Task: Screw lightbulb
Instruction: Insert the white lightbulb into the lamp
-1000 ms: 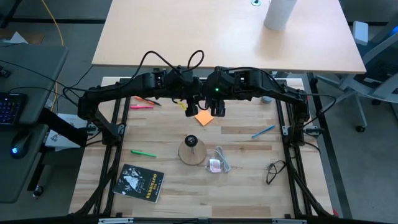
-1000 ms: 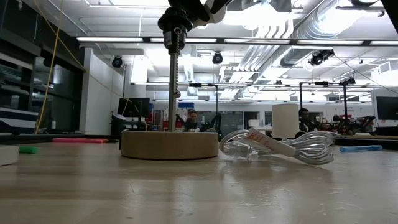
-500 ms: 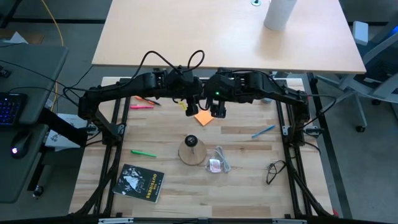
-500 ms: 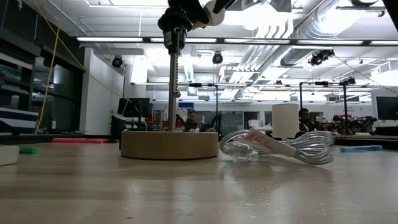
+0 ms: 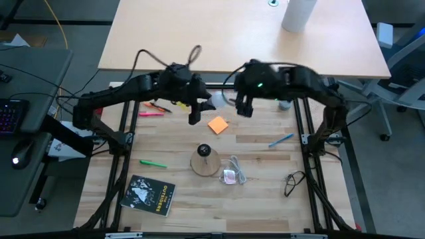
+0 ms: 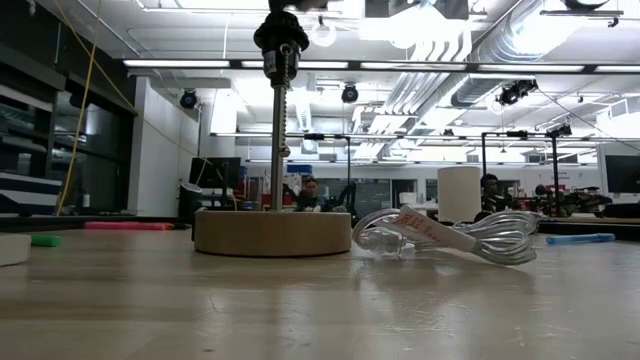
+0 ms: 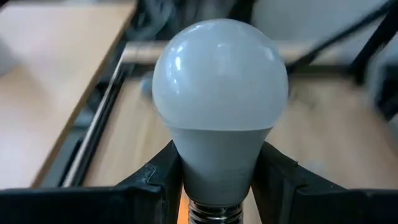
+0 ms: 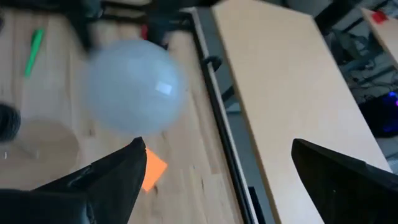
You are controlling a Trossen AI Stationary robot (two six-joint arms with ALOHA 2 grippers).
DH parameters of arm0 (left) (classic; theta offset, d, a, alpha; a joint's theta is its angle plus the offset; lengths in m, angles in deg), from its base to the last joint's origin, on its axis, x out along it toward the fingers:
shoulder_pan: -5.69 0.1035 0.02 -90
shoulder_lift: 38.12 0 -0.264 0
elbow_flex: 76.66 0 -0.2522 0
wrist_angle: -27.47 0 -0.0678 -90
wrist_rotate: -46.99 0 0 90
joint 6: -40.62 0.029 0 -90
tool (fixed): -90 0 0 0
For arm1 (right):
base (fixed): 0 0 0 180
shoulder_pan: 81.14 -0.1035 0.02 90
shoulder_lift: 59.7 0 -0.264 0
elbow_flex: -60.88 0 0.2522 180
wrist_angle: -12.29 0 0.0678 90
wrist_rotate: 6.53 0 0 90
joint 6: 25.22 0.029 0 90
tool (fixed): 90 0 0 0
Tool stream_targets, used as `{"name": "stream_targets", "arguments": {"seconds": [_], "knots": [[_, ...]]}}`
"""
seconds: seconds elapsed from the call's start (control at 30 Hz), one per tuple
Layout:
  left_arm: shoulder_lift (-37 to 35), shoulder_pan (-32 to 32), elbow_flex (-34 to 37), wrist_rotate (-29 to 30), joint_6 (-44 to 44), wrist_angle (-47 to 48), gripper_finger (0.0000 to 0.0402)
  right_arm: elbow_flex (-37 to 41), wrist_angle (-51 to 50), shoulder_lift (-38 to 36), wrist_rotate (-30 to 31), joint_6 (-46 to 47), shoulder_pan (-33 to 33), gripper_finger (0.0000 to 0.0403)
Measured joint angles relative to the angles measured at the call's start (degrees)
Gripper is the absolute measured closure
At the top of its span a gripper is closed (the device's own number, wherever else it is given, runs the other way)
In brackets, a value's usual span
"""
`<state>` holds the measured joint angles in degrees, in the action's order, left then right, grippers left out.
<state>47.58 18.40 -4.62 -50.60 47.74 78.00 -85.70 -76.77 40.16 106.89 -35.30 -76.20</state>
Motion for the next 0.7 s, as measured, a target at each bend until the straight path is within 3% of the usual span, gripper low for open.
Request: {"name": "stream_targets", "arguments": {"seconds": [0.23, 0.43, 0.53, 0.7], "knots": [[-14.1, -4.8, 23.6, 1.0, -17.3, -28.9, 0.0266, 0.0, 1.8, -4.0, 0.0, 3.7, 2.4, 0.0015], [-21.1, -13.6, 42.3, 14.5, -28.6, -58.2, 0.0266, 0.0, 4.2, -4.4, -3.1, 4.1, 3.0, 0.0015], [-21.0, -18.3, 47.3, 22.3, -29.0, -63.8, 0.0266, 0.1, 5.8, -4.3, -3.6, 4.3, 3.0, 0.0015], [-19.0, -25.5, 49.6, 32.4, -28.5, -64.0, 0.0266, 0.2, 8.1, -4.2, -6.1, 5.6, 3.0, 0.0015]]}}
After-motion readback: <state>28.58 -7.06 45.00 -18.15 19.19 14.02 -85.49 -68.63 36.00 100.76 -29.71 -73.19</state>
